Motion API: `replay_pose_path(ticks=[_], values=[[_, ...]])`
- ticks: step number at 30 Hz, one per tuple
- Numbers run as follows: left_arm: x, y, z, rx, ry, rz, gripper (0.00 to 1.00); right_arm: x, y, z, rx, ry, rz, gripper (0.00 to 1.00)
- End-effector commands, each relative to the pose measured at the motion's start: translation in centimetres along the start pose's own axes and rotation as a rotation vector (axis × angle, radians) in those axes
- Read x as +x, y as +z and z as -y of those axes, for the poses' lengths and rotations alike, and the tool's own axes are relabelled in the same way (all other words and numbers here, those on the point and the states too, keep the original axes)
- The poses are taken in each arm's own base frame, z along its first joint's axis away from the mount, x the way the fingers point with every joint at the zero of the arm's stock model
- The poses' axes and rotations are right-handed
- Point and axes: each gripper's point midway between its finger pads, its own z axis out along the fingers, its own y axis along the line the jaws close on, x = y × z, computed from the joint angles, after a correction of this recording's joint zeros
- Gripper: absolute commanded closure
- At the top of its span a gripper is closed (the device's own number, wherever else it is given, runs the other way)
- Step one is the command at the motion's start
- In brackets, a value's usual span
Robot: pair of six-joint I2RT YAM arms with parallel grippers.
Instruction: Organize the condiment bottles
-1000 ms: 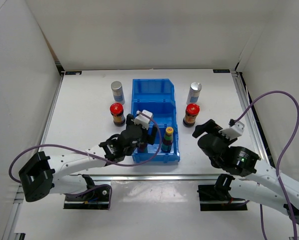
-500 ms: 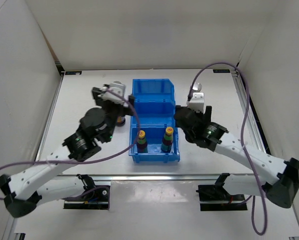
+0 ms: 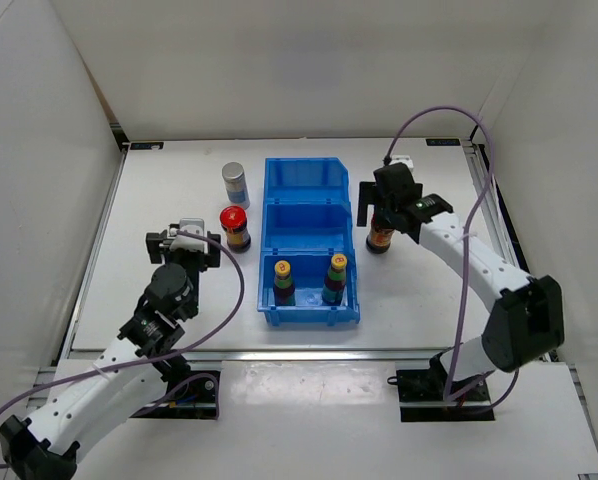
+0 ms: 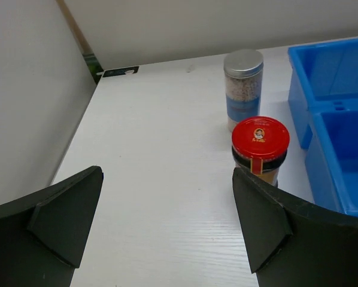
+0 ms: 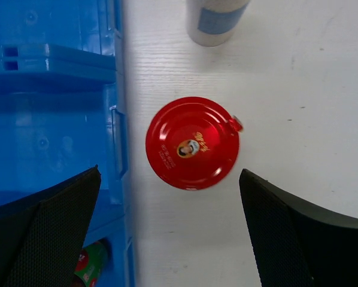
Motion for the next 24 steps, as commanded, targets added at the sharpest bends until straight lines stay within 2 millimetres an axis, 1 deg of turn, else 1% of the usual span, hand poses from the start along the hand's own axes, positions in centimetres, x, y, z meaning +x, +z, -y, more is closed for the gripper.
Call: replay_pose_path(ticks=[1,2,3,5,6,7,8,9,10,11,12,14,15,16,17,19,20,21,23,24], values=[[-2.9,-0.1,-1.7,-0.069,-0.114,0.103,0.00,-0.7,0.6,-1.3,-0.103,-0.008,-0.049,0.00],[-2.9,-0.1,-1.7,-0.069,-0.114,0.103,0.00,-0.7,0.8,-1.1,-0.104,-0.004,-0.064,0.00],[-2.6,0.0,-1.4,-0.055,-0.116,0.099,0.00,-0.6,1.5,-0.3,-0.079,0.017,-0.088,0.00],[-1.9,0.1,-0.9,-0.042,-0.109,0.085,0.00,-0.3,1.9,-0.2,-0.096,0.030,-0.129,0.00],[-1.9,0.1,-0.8,-0.042,-0.121,0.085,0.00,0.3,2.5,0.2,-0.087,0.035,-0.158,0.00],[-1.7,0.3,-0.7,-0.040,-0.114,0.078,0.00,0.2,2.5,0.0,-0.093,0.045,-0.166,0.00],[-1.7,0.3,-0.5,-0.031,-0.114,0.080,0.00,0.6,2.8,0.2,-0.092,0.049,-0.187,0.00],[-1.6,0.4,-0.4,-0.030,-0.107,0.073,0.00,0.7,3.2,-0.1,-0.098,0.049,-0.199,0.00],[-1.6,0.4,-0.4,-0.030,-0.107,0.073,0.00,0.8,3.4,0.2,-0.096,0.054,-0.216,0.00],[-1.6,0.4,-0.4,-0.030,-0.107,0.073,0.00,0.5,3.4,-0.2,-0.109,0.056,-0.214,0.00],[-1.6,0.4,-0.4,-0.030,-0.107,0.073,0.00,1.3,4.0,0.1,-0.102,0.058,-0.248,0.00],[-1.4,0.5,-0.2,-0.029,-0.101,0.067,0.00,0.7,4.2,-0.1,-0.118,0.058,-0.255,0.02],[-1.6,0.5,-0.3,-0.030,-0.107,0.073,0.00,1.5,4.6,-0.2,-0.119,0.054,-0.299,0.05],[-1.6,0.5,-0.1,-0.021,-0.107,0.075,0.00,1.6,4.9,-0.1,-0.121,0.062,-0.316,0.09],[-1.6,0.5,-0.1,-0.021,-0.107,0.075,0.00,1.6,5.4,-0.5,-0.131,0.063,-0.332,0.16],[-1.1,0.6,0.3,-0.009,-0.094,0.064,0.00,1.9,5.6,-0.6,-0.131,0.061,-0.362,0.25],[-1.1,0.6,0.3,-0.009,-0.094,0.064,0.00,2.3,6.0,-0.6,-0.127,0.049,-0.381,0.29],[-1.1,0.6,0.4,0.000,-0.094,0.066,0.00,2.1,5.8,-0.6,-0.127,0.049,-0.382,0.36],[-0.9,0.7,0.6,0.001,-0.087,0.058,0.00,2.2,5.9,-0.6,-0.124,0.048,-0.392,0.45],[-0.9,0.7,0.6,0.001,-0.096,0.058,0.00,2.0,5.7,-0.6,-0.127,0.049,-0.384,0.48]])
